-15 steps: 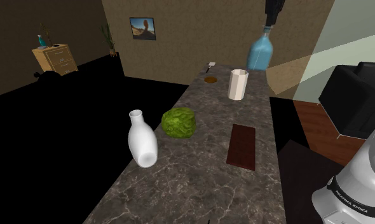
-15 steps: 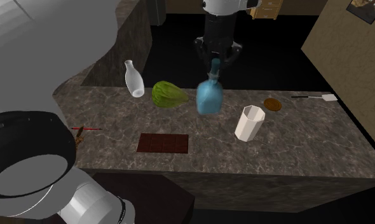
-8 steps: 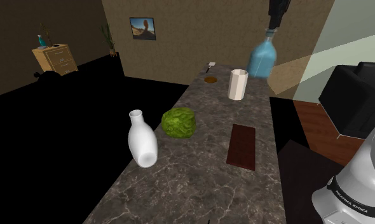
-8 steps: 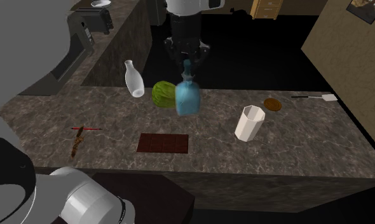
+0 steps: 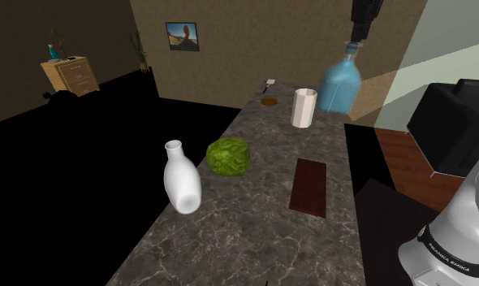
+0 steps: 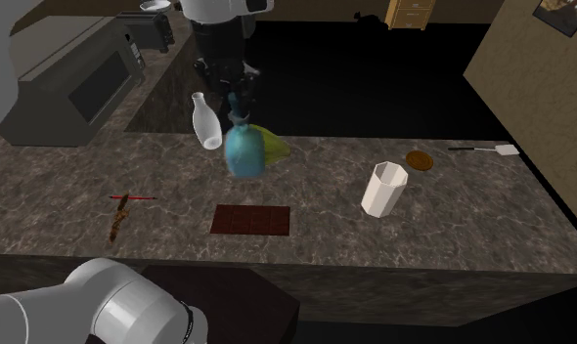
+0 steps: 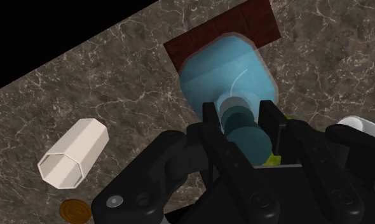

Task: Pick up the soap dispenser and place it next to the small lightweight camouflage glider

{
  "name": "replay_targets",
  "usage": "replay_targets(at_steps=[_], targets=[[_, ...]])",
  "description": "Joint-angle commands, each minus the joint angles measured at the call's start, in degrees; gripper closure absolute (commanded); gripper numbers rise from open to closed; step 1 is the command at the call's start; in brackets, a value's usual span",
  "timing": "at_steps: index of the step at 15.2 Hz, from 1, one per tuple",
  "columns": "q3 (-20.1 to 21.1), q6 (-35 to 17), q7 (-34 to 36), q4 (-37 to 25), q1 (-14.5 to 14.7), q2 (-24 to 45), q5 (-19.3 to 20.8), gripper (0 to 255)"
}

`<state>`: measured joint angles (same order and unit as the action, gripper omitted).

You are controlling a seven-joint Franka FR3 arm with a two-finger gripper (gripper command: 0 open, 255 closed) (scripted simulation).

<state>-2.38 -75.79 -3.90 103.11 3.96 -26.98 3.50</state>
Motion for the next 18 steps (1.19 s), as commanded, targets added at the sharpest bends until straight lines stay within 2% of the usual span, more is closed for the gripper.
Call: replay_targets(at_steps=[1,9,18], targets=[[1.9,0.6,2.5,1.9,0.6,-2.3,-0.8,255],[10.0,3.3,12.7,6.2,2.8,-9.2,-5.9,255],[20.0,5.9,25.0,6.3,5.1,-12.9,-13.2,255]])
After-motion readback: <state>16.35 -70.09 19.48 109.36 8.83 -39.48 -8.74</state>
